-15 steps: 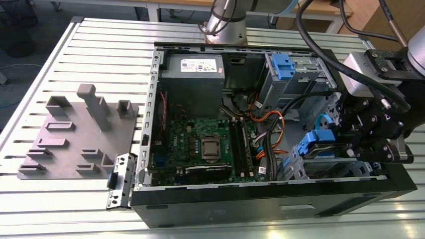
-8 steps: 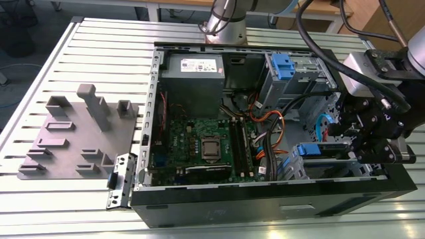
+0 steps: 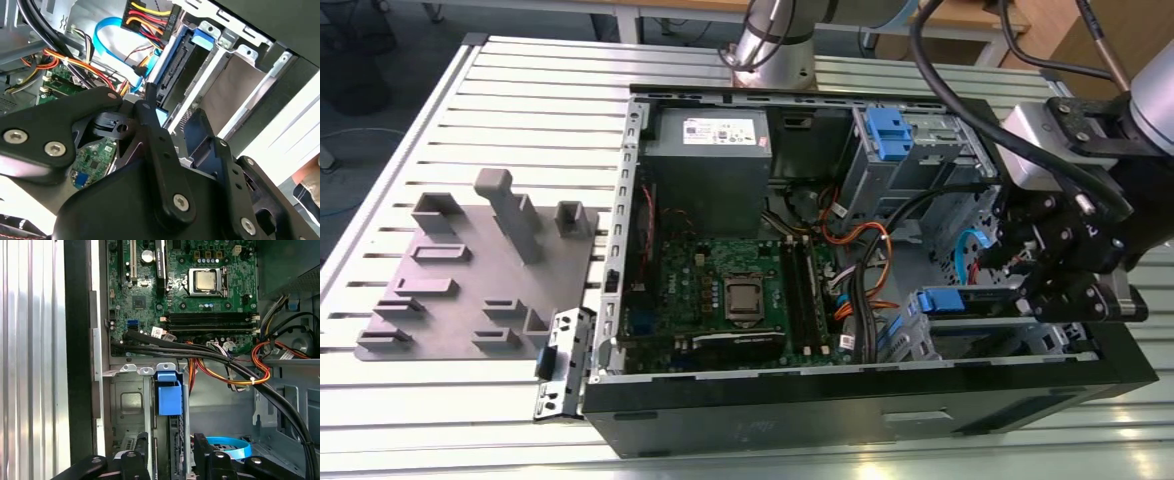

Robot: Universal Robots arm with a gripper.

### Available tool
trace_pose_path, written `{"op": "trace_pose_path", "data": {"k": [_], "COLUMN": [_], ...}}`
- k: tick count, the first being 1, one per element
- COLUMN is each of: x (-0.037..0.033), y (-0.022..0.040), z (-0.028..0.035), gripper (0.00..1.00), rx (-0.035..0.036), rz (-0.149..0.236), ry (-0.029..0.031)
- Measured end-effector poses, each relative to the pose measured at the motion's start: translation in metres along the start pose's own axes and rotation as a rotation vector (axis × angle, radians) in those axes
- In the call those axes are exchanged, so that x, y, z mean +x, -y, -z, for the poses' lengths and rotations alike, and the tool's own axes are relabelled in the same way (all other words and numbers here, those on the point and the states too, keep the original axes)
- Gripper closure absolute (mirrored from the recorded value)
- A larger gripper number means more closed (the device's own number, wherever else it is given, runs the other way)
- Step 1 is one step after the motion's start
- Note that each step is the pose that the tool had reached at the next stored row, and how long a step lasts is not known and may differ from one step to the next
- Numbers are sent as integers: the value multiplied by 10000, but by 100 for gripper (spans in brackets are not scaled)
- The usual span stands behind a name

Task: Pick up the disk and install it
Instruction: 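Insert the disk into the insertion slot, then insert the first disk wire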

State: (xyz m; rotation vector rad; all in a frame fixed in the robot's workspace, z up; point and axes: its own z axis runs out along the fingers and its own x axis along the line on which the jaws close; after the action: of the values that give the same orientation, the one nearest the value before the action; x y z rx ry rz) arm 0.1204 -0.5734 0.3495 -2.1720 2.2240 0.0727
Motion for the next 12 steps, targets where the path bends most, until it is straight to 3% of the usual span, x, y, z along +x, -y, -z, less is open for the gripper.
{"op": "trace_pose_path", "data": {"k": [3,12], "x": [-20,-25], "y": [-1,-1], "z": [-20,-4], "gripper": [51,51], "rx": [56,62], "rz": [36,48], "ry": [0,-20]}}
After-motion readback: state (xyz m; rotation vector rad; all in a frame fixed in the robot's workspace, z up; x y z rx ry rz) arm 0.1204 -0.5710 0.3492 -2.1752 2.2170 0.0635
